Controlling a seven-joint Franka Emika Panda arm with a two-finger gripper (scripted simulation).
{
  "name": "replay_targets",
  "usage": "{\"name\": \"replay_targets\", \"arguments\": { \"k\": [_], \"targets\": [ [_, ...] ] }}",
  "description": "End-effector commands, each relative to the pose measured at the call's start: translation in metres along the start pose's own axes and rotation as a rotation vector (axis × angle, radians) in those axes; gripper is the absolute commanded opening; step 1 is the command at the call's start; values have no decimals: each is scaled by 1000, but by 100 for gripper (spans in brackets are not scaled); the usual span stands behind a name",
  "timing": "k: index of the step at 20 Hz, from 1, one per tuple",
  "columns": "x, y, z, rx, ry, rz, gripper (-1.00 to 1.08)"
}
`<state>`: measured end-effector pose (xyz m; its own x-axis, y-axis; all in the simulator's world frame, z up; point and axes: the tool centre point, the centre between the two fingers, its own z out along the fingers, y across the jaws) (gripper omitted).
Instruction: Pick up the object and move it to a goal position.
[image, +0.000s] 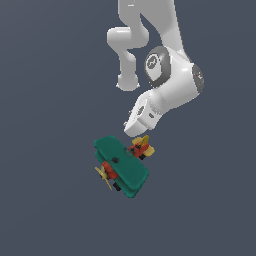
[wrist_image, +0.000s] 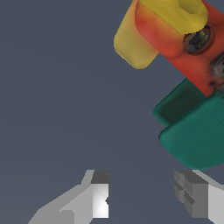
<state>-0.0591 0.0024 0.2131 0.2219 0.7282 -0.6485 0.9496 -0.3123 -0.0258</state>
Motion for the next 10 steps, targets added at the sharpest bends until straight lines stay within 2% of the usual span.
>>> {"name": "replay_targets", "arguments": {
  "k": [1,10],
  "targets": [
    [3,3,2,-15,-32,-59,28],
    [16,15,8,-61,-144,-263,28]
  ]
}}
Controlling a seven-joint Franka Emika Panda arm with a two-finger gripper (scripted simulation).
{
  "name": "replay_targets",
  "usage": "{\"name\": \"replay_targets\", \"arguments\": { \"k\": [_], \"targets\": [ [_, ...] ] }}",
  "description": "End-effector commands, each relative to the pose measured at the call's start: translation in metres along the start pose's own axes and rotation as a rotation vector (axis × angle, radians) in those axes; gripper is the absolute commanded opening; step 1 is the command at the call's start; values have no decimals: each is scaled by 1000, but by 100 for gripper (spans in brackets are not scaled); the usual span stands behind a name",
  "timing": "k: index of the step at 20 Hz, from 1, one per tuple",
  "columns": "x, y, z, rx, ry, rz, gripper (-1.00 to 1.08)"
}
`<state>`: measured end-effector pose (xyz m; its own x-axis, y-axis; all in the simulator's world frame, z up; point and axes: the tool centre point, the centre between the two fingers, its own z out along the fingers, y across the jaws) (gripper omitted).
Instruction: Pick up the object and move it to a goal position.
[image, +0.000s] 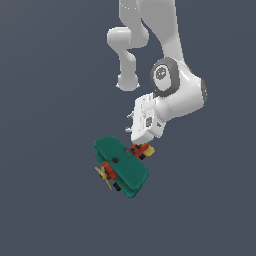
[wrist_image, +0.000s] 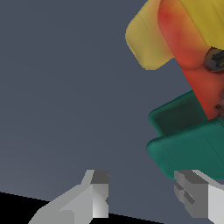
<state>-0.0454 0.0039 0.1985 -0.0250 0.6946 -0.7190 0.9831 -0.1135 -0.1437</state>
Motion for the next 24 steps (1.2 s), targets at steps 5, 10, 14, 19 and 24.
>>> {"name": "replay_targets", "arguments": {
  "k": [5,10,14,19,24],
  "targets": [
    [7,11,2,-29,-80,-143,28],
    [13,20,3,-48,-141,-248,28],
    [18,27,4,-62,-189,-329,28],
    [24,37,3,-76,-249,-426,28],
    [30,46,2,-88,-309,-520,28]
  ]
}}
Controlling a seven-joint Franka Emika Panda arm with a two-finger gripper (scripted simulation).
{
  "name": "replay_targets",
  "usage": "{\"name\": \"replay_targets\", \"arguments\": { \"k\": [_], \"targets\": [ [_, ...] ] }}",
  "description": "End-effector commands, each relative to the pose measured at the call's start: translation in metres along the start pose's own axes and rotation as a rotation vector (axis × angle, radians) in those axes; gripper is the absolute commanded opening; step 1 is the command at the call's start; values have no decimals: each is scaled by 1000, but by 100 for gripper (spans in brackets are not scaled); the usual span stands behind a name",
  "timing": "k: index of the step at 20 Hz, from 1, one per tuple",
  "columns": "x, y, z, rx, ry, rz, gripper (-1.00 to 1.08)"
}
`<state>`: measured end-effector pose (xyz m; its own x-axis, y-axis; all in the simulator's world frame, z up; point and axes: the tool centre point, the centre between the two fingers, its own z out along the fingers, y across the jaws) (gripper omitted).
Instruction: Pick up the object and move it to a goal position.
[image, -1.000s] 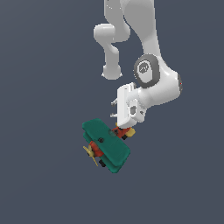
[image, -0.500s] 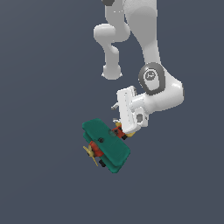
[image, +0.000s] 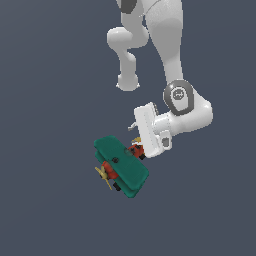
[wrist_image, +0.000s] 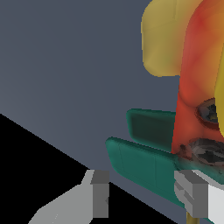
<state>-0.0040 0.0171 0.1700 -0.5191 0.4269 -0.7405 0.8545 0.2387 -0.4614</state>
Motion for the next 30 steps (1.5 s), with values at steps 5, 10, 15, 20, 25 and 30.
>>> {"name": "replay_targets", "arguments": {
  "k": [5,10,15,20,25,30],
  "targets": [
    [1,15,-2,-11,-75,-119,28],
    [1,26,-5,-16,-131,-205,28],
    [2,38,-8,-18,-186,-286,28],
    [2,49,-11,-17,-239,-363,28],
    [2,59,-15,-12,-290,-435,28],
    [2,69,-19,-4,-339,-503,28]
  ]
}}
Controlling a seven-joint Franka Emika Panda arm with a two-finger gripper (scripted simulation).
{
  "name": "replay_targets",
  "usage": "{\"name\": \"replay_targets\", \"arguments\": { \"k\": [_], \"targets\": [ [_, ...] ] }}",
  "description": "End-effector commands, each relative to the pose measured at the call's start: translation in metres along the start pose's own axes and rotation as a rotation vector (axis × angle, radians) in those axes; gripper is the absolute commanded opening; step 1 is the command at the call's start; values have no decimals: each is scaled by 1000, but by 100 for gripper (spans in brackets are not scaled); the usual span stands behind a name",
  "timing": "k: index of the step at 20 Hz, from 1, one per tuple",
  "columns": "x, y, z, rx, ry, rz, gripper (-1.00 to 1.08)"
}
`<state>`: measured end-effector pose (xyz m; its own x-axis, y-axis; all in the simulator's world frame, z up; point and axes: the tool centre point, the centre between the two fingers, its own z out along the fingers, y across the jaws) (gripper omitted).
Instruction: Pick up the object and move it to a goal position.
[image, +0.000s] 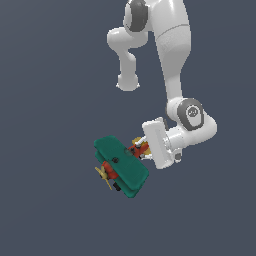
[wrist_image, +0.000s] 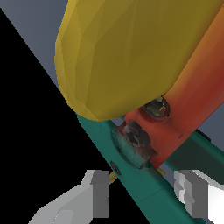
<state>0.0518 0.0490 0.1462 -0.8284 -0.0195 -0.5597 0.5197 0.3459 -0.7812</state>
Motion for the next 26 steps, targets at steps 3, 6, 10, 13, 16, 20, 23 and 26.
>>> {"name": "replay_targets", "arguments": {
  "k": [3,6,10,13,16,20,23,26],
  "targets": [
    [-5,8,-3,10,-41,-61,28],
    [-9,13,-5,18,-67,-99,28],
    [-13,19,-7,30,-99,-148,28],
    [-16,23,-9,40,-121,-184,28],
    [-19,27,-11,52,-142,-218,28],
    [-23,32,-13,69,-168,-261,28],
    [-26,35,-14,83,-185,-292,28],
    [-29,39,-16,98,-201,-322,28]
  ]
}}
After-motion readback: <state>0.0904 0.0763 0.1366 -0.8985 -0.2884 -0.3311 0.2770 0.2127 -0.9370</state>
